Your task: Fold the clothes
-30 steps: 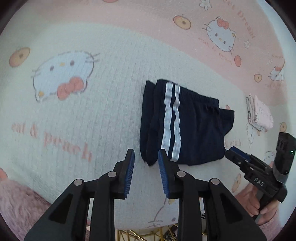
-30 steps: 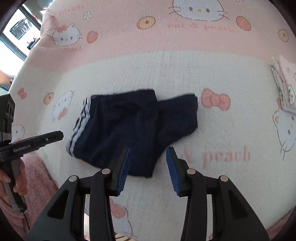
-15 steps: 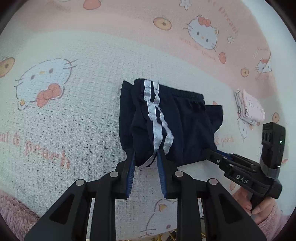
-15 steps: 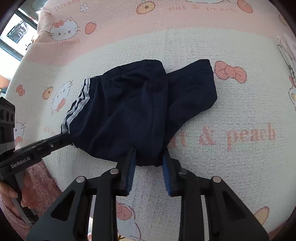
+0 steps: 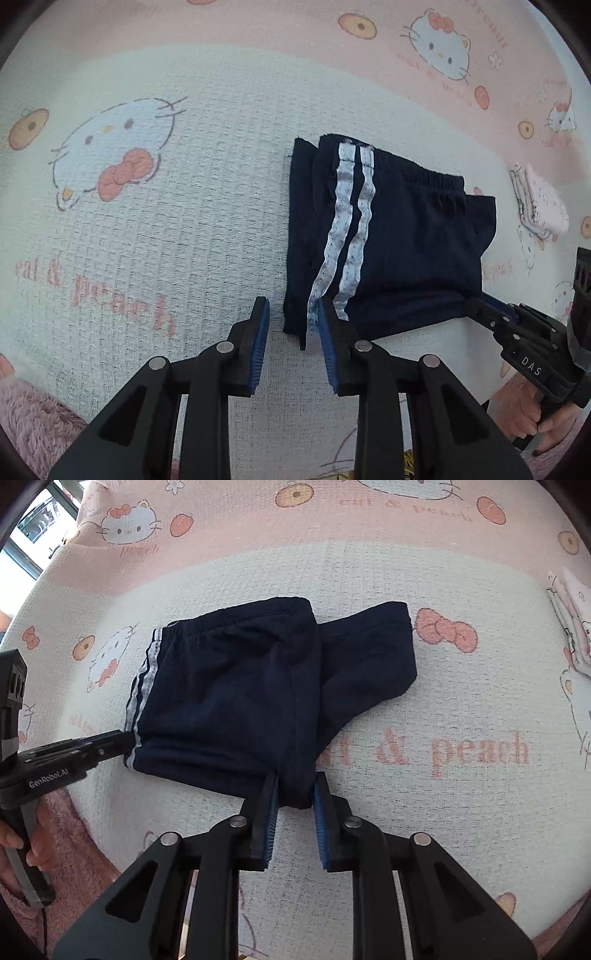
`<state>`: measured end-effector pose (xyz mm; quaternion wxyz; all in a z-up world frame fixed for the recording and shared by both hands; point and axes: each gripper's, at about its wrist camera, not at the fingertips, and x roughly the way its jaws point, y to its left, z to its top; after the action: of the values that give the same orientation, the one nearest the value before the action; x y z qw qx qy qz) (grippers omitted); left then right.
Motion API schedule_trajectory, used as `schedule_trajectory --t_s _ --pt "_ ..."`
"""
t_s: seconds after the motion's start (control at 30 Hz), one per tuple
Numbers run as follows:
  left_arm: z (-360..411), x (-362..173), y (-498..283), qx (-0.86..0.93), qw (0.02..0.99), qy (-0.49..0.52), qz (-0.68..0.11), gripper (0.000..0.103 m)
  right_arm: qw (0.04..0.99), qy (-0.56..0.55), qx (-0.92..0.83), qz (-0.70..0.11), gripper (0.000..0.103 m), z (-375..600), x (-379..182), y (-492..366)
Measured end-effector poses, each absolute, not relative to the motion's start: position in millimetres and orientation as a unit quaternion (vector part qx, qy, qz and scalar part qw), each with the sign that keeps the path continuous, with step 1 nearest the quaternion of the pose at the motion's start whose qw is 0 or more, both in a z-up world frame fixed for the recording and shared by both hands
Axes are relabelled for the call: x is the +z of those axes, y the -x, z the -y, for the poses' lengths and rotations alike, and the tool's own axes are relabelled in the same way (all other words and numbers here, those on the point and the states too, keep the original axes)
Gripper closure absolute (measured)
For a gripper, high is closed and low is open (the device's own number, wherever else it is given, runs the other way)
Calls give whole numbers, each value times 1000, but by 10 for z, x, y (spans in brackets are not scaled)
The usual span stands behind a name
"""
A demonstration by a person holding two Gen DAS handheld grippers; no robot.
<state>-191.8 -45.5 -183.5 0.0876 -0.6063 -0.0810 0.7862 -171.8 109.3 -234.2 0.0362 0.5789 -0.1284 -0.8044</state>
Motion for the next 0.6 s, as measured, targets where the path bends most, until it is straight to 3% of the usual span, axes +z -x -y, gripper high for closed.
schedule_trajectory --t_s 0.1,0.2,0.4,0.5,0.6 --pt "466 -1619 1898 806 104 575 99 73 34 -571 -809 134 77 -1188 -2210 1652" --pt "211 -1488 1932 820 144 551 52 73 30 -535 -834 132 70 -1216 -1997 1645" --pt "19 -1835 2083 792 145 593 -21 73 42 -582 -811 39 67 -722 -2281 1940" --pt "304 -1714 2110 815 93 572 5 74 29 -579 -813 49 67 -864 -2272 1869" --pt "560 -1532 2159 837 101 531 86 74 15 -578 -810 96 65 -1060 -2187 1820"
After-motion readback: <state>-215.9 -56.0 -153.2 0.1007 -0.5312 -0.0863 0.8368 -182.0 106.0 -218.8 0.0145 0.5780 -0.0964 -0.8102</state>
